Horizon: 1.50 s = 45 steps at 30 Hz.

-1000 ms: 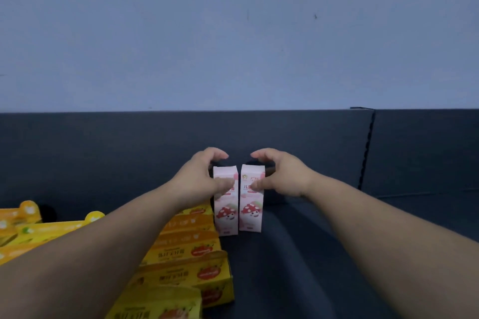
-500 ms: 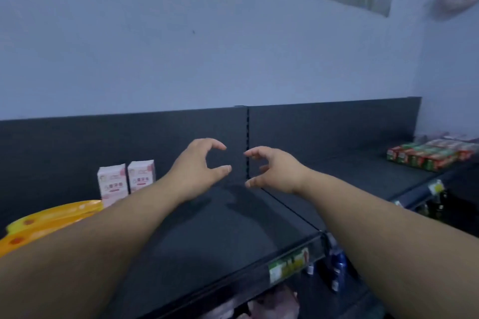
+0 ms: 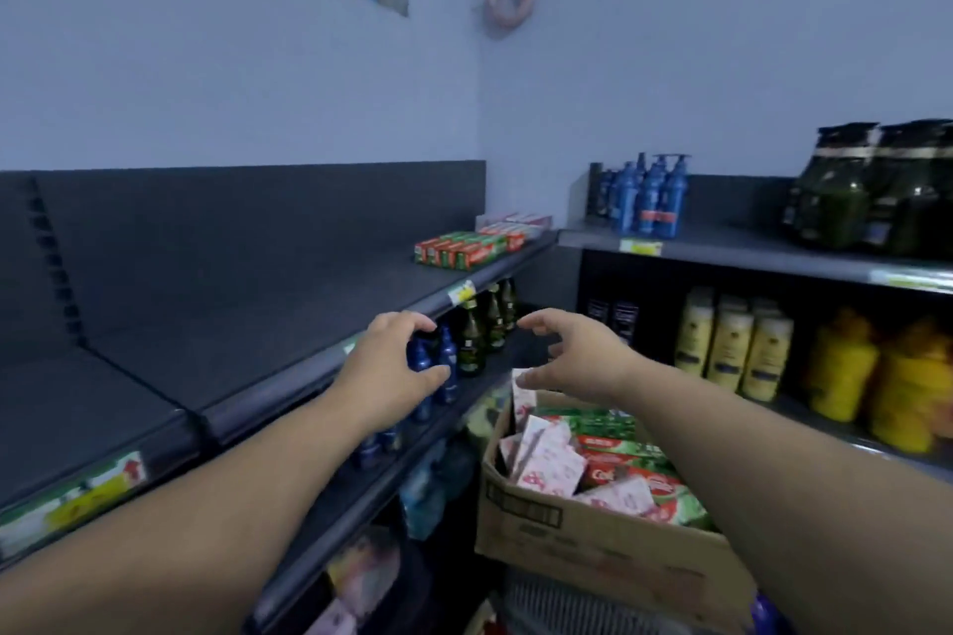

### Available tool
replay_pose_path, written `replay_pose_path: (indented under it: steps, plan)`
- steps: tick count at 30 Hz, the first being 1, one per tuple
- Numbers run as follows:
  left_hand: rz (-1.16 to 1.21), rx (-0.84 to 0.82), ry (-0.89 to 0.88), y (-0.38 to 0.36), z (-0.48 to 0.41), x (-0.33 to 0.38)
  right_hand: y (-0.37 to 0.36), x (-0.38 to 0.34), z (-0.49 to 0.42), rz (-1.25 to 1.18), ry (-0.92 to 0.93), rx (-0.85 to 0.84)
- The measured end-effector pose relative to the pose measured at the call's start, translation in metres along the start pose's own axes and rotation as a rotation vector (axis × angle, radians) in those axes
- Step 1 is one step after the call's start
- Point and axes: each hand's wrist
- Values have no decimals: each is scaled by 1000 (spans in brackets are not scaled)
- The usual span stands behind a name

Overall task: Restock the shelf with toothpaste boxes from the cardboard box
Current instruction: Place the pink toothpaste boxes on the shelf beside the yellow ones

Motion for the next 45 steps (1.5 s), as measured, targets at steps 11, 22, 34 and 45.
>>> replay_pose_path:
  steps: [11, 22, 34, 45]
  plan:
    - [42, -225, -67, -157, -38, 90, 61, 172, 74, 25, -373, 168]
    - [73, -342, 39, -241, -90, 26, 13, 238, 22, 62, -494, 56]
    - [99, -412, 136, -295, -210, -97, -86, 252, -134, 1, -539, -151]
    - [75, -464, 89, -351, -281, -148, -135, 262, -208, -205, -583, -217]
Point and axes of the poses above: each hand's wrist, its own z-axis away from the middle knuckle, its own y-axis out of the back of the hand, x = y × z, and after that the axes turned 3 degrees about -y, right-handed
